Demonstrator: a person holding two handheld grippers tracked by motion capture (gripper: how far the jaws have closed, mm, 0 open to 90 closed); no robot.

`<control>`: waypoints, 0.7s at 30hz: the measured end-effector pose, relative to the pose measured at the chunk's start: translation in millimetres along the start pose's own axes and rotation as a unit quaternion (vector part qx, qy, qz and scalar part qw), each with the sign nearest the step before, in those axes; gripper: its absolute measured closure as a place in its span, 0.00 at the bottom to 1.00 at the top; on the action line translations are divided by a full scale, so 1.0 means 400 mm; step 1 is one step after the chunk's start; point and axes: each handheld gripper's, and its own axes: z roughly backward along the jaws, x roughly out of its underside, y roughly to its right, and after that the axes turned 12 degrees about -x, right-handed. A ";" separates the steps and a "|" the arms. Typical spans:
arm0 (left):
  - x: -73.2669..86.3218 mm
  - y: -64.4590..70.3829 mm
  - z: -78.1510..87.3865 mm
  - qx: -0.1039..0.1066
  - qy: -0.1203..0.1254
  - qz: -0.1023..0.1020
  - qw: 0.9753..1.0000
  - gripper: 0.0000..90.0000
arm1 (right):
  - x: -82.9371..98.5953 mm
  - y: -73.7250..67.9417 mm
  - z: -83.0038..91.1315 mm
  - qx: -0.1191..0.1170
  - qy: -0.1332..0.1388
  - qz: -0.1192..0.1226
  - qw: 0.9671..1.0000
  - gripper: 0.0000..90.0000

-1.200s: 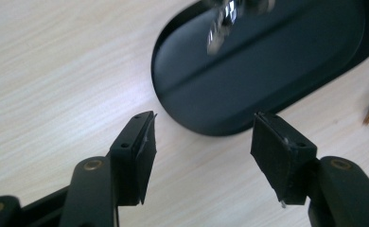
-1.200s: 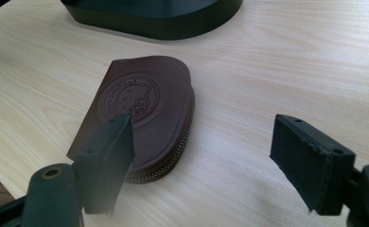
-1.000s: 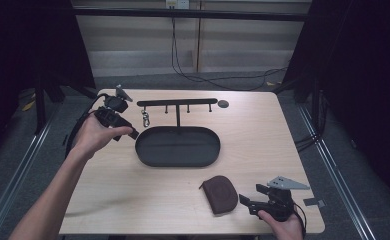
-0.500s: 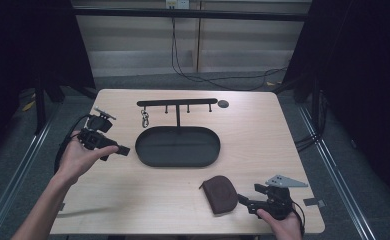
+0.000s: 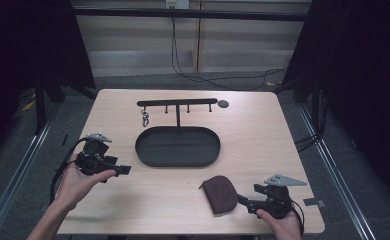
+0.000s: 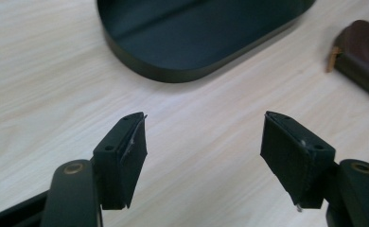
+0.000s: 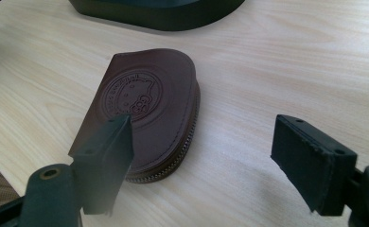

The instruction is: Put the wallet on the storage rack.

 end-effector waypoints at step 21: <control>0.168 0.059 0.009 0.015 0.059 0.028 0.998 0.32 | -0.110 -0.023 -0.018 -0.009 -0.044 0.015 0.999 0.23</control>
